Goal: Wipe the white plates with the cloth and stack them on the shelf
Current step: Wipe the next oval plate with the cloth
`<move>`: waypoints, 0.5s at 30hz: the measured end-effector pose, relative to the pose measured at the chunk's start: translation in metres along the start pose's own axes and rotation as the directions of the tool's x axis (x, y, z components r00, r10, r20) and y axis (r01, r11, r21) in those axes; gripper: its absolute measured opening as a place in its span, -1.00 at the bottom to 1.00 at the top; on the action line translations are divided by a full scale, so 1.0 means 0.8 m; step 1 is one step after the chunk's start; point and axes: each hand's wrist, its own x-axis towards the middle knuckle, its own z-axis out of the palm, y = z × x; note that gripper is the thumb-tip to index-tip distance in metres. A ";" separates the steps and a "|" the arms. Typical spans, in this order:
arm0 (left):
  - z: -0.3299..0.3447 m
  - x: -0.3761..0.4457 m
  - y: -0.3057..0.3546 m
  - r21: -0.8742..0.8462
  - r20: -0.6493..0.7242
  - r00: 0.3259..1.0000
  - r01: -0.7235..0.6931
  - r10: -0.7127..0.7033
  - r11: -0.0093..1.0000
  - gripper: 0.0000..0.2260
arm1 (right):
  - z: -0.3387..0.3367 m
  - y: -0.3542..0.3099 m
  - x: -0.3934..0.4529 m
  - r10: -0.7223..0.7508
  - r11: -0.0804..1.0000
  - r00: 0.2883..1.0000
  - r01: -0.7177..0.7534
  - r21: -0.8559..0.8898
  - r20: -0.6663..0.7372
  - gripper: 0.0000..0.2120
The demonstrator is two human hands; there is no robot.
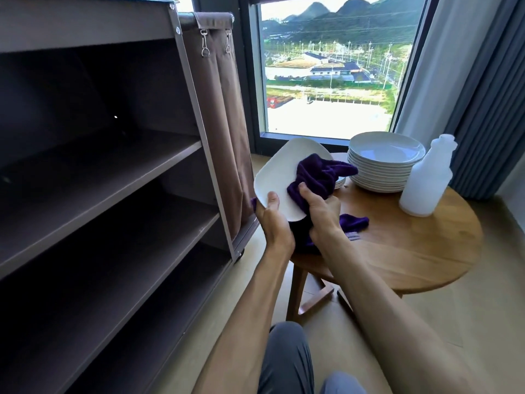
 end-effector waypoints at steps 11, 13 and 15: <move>-0.028 0.024 0.072 0.358 0.135 0.989 -0.107 0.062 0.928 -0.62 | -0.012 -0.035 0.055 0.001 1.000 0.994 -0.002 -0.008 -0.112 -0.79; -0.011 0.009 0.064 0.274 0.074 0.987 -0.155 0.140 0.949 -0.60 | -0.005 -0.026 0.058 0.031 0.997 0.978 -0.014 0.081 -0.206 -0.81; 0.005 -0.015 0.030 0.237 -0.003 0.975 -0.217 0.224 0.947 -0.52 | 0.008 -0.010 0.047 0.103 0.988 0.949 -0.064 0.139 -0.299 -0.80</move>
